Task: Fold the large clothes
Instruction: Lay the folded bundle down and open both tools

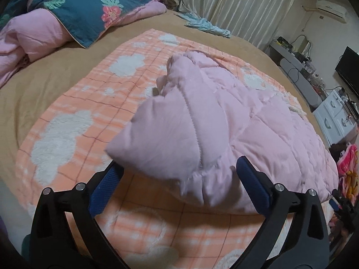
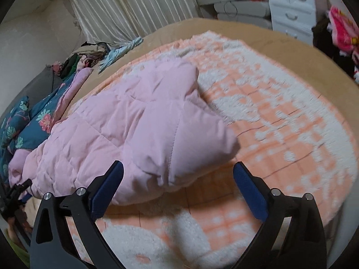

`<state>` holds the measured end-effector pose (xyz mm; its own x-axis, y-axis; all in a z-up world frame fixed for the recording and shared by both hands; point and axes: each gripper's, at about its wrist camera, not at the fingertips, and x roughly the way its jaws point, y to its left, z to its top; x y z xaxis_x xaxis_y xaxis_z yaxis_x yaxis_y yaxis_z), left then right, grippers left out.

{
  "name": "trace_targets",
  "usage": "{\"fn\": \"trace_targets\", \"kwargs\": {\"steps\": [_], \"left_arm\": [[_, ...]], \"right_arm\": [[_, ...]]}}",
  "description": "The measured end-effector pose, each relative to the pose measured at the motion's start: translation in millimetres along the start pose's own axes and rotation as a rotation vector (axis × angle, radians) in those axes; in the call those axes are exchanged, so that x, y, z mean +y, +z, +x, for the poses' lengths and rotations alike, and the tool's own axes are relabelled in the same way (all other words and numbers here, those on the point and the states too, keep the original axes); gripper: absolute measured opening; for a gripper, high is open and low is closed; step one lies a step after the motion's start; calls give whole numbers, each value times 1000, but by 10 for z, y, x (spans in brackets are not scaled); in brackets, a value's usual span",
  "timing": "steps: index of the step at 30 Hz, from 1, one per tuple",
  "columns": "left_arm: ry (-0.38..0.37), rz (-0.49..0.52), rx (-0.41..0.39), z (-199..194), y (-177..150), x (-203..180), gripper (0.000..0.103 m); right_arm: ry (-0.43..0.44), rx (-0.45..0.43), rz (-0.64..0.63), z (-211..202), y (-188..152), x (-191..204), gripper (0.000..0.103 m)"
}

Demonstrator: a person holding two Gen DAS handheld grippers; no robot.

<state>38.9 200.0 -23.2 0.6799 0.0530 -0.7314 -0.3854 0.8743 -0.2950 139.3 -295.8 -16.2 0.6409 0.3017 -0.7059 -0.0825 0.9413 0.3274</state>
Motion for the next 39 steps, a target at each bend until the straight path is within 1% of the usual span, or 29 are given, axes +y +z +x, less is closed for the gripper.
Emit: {"fn": "trace_targets", "kwargs": {"steps": [5,10,18,24,32,34,36,39], "left_arm": [[-6,23,-58,-273,-8,-25,94],[-14,78,-118,-546,-17,-173,94],[-69,131,-167,-846,-104,-410,94],[-97,181,-202,-1037,-209,-646,94],[-156,224,-223,-1145,-404,-917,94],[-163,244,-223,-1146,-476,-996,94],[-169,255,-220,-1150,-546,-1040,94],[-178,262,-240,-1172,-670,-1091,94]], "right_arm": [[-23,-47,-76,-277,-53,122,99],[-13,-99,-155,-586,-101,342,99],[31,-171,-264,-976,-174,716,99],[38,-222,-334,-1213,-238,959,99],[71,-256,-364,-1370,-388,1190,99],[62,-264,-373,-1378,-442,1261,99],[65,-262,-376,-1367,-488,1312,99],[80,-247,-379,-1320,-585,1372,99]]}}
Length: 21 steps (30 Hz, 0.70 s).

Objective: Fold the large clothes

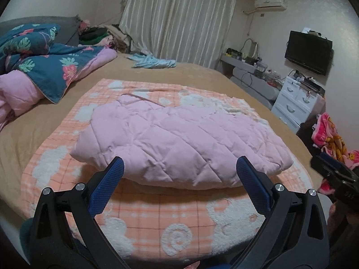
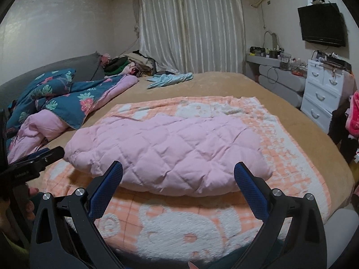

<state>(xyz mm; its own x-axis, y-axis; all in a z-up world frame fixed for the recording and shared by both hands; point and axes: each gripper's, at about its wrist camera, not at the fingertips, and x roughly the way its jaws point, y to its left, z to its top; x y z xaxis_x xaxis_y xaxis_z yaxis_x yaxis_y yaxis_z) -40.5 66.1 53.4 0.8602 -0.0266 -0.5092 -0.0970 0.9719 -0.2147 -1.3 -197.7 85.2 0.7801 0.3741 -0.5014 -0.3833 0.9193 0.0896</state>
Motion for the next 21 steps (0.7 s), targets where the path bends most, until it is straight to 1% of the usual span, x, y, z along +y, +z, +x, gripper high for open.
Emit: {"fn": "trace_targets", "kwargs": {"steps": [3,10,21], "left_arm": [[-2,26,27,49,-67,-78,94],[-1,44,77,160,-162,-125,94],[17,46,97,187,-209,-92,94]], "right_arm": [[-9,5,-17,43,-60,59,99],[-1,47,-26,148,-144,136,99],[18,71,-33,216,-193,207,99]]}}
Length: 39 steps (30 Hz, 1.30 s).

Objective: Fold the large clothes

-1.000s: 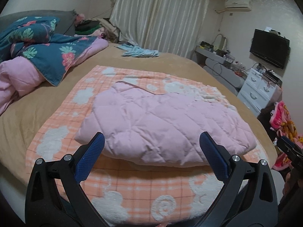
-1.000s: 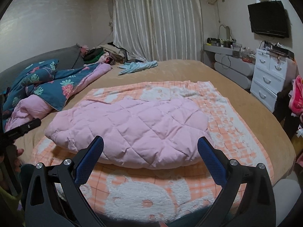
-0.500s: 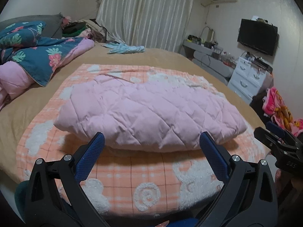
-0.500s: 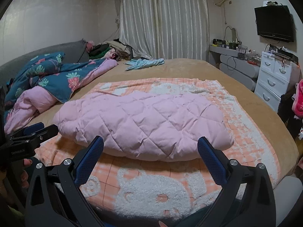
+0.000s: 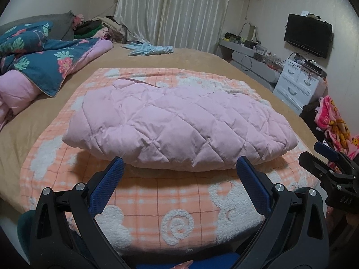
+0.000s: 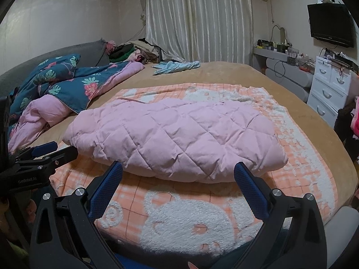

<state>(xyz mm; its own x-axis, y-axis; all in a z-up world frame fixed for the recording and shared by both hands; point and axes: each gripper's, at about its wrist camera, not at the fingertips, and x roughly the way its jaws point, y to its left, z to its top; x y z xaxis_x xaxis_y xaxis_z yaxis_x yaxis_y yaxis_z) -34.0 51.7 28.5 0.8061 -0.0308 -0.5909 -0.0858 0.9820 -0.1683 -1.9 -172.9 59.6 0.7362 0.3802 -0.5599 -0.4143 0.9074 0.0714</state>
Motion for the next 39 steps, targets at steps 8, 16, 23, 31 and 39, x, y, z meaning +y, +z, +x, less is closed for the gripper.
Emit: {"fn": "trace_targets", "kwargs": {"steps": [8,16,23,31,39], "left_arm": [[12,-5,2,7,-4,20,94],[39,-5,1,12,-11,29,94],[46,-3,-2,-7,8,28,94],[45,-3,-3,-9,11,21,94],[48,0,-7,-24,25,14,94]], "right_arm": [[-2,0,5,12,-21,-7,99],[-4,1,4,14,-33,-16,99],[-4,2,4,12,-39,-14,99],[-5,0,3,8,-42,-11,99],[-5,0,6,2,-38,-19,99]]}}
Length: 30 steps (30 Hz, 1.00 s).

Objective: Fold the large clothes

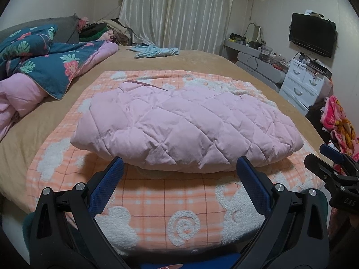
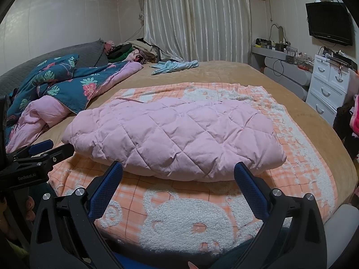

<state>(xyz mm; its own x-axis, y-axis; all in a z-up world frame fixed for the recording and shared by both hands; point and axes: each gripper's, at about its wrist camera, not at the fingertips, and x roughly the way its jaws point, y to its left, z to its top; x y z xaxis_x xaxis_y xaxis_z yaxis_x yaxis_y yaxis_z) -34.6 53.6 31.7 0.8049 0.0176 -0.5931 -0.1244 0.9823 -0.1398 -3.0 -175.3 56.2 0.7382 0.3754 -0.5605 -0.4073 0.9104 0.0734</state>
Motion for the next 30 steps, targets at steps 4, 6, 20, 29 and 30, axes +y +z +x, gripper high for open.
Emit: {"fn": "trace_targets", "kwargs": {"steps": [4,6,20,29,30], "left_arm": [[0,0,-1,-9,7,2,94],[2,1,-2,-11,11,2,94],[4,2,-4,-40,33,18,94],[7,4,-5,-45,51,30,94],[7,3,-4,-42,40,21,94]], "right_arm": [[-1,0,0,-4,-2,-5,99],[-2,0,-1,-6,0,-3,99],[0,0,1,-20,-1,-1,99],[-6,0,2,-46,33,0,99],[-6,0,1,-46,33,0,99]]}}
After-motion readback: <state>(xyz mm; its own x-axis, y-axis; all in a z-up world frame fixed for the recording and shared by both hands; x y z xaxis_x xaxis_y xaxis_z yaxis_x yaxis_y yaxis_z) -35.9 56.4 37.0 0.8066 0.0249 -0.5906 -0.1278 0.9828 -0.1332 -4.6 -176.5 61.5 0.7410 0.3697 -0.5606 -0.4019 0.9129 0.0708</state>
